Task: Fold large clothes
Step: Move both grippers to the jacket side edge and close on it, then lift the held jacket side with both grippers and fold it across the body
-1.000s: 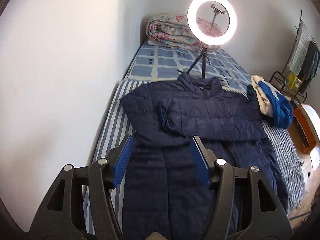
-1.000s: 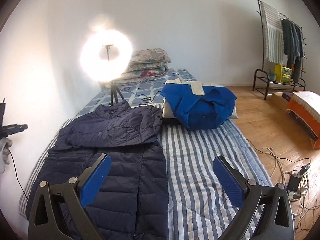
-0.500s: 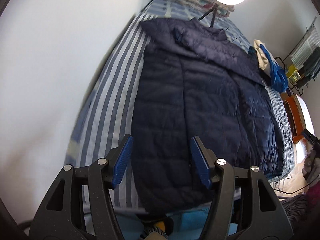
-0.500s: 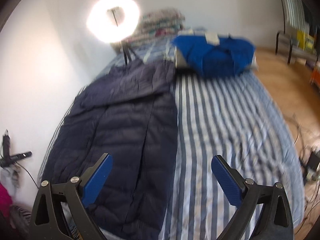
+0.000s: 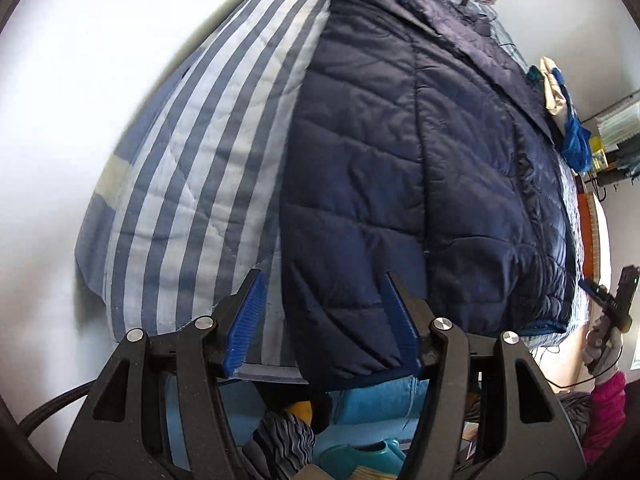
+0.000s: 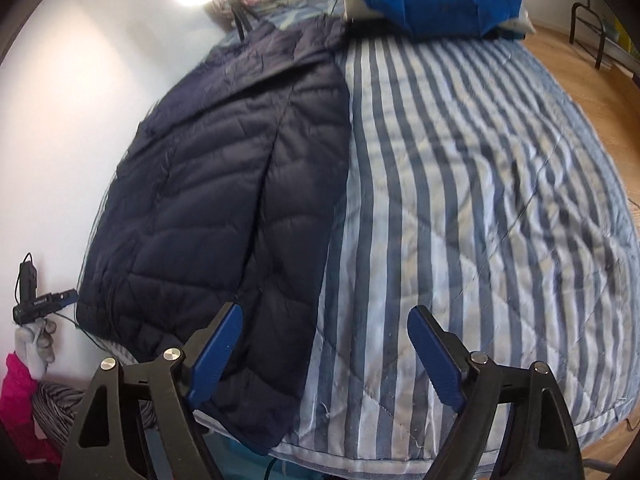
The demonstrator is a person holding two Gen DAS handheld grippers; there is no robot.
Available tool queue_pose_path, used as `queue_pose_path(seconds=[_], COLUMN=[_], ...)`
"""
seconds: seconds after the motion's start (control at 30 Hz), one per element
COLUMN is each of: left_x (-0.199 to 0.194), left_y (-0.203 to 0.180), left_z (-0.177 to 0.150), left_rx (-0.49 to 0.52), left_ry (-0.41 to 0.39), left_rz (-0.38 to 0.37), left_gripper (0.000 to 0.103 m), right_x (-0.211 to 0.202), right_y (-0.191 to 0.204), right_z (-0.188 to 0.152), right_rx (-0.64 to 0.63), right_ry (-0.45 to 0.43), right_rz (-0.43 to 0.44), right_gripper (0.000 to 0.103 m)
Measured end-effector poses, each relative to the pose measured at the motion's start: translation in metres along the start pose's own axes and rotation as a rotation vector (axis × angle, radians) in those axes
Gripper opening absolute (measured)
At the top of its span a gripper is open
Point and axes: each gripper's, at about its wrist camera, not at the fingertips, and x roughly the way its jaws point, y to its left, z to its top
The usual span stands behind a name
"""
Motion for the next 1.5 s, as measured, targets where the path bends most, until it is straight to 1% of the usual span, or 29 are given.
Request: queue_pose_path(seconds=[0.07, 0.13, 0.2, 0.27, 0.47, 0.53, 0.57, 0.6, 0.63, 0.67, 0.7, 0.73, 0.77, 0.8, 0.83, 0.9, 1.0, 1.07, 1.27, 1.37, 1.5], left_x=[0.006, 0.011, 0.015, 0.020, 0.024, 0.025, 0.025, 0.026, 0.026, 0.027, 0.028, 0.029, 0.030, 0.029, 0.028, 0.024, 0.015, 0.009, -0.019, -0.035, -0.050], left_y=[0.005, 0.007, 0.005, 0.002, -0.001, -0.002, -0.002, -0.002, -0.003, -0.004, -0.006, -0.008, -0.011, -0.013, -0.017, -0.026, -0.036, -0.043, -0.050, -0.053, -0.064], left_z=[0.000, -0.001, -0.003, -0.005, -0.007, -0.006, -0.006, -0.005, -0.005, -0.004, -0.004, -0.003, -0.003, -0.003, -0.003, -0.001, 0.002, 0.004, 0.013, 0.023, 0.037], left_rx=[-0.032, -0.043, -0.032, -0.019, -0.012, -0.010, -0.010, -0.009, -0.008, -0.008, -0.006, 0.001, 0.007, 0.013, 0.021, 0.043, 0.061, 0.069, 0.063, 0.045, 0.049], left_ry=[0.018, 0.035, 0.053, 0.069, 0.069, 0.068, 0.071, 0.073, 0.075, 0.080, 0.084, 0.088, 0.086, 0.083, 0.077, 0.050, 0.013, -0.011, -0.101, -0.149, -0.202], left_rz=[-0.017, -0.032, -0.038, -0.038, -0.048, -0.056, -0.063, -0.066, -0.071, -0.075, -0.076, -0.073, -0.065, -0.063, -0.065, -0.064, -0.075, -0.077, -0.146, -0.179, -0.196], left_gripper=[0.062, 0.062, 0.061, 0.062, 0.061, 0.061, 0.056, 0.054, 0.049, 0.042, 0.038, 0.031, 0.023, 0.018, 0.011, 0.008, 0.006, 0.005, 0.004, 0.004, 0.003], right_x=[0.004, 0.008, 0.011, 0.014, 0.025, 0.029, 0.032, 0.035, 0.038, 0.040, 0.043, 0.044, 0.045, 0.044, 0.044, 0.041, 0.033, 0.026, 0.001, -0.014, -0.031], right_y=[-0.003, -0.003, -0.001, 0.001, 0.003, 0.004, 0.005, 0.006, 0.007, 0.009, 0.011, 0.013, 0.015, 0.015, 0.015, 0.018, 0.021, 0.024, 0.036, 0.042, 0.047], right_z=[-0.002, -0.002, -0.004, -0.005, -0.006, -0.006, -0.007, -0.008, -0.009, -0.010, -0.011, -0.012, -0.012, -0.013, -0.014, -0.013, -0.010, -0.007, 0.004, 0.011, 0.023], right_rx=[0.016, 0.020, 0.016, 0.010, 0.032, 0.034, 0.033, 0.032, 0.030, 0.025, 0.018, 0.011, 0.006, 0.005, 0.007, 0.000, -0.014, -0.024, -0.056, -0.070, -0.070], right_ry=[0.017, 0.028, 0.043, 0.056, 0.085, 0.096, 0.111, 0.123, 0.134, 0.147, 0.160, 0.166, 0.171, 0.175, 0.178, 0.169, 0.138, 0.113, 0.026, -0.029, -0.089], right_rz=[0.028, 0.041, 0.062, 0.081, 0.142, 0.149, 0.156, 0.161, 0.166, 0.172, 0.176, 0.179, 0.185, 0.193, 0.206, 0.197, 0.193, 0.190, 0.185, 0.182, 0.187], right_gripper=[0.087, 0.086, 0.082, 0.082, 0.081, 0.079, 0.077, 0.075, 0.073, 0.067, 0.061, 0.058, 0.047, 0.034, 0.031, 0.016, 0.007, 0.005, 0.003, 0.003, 0.002])
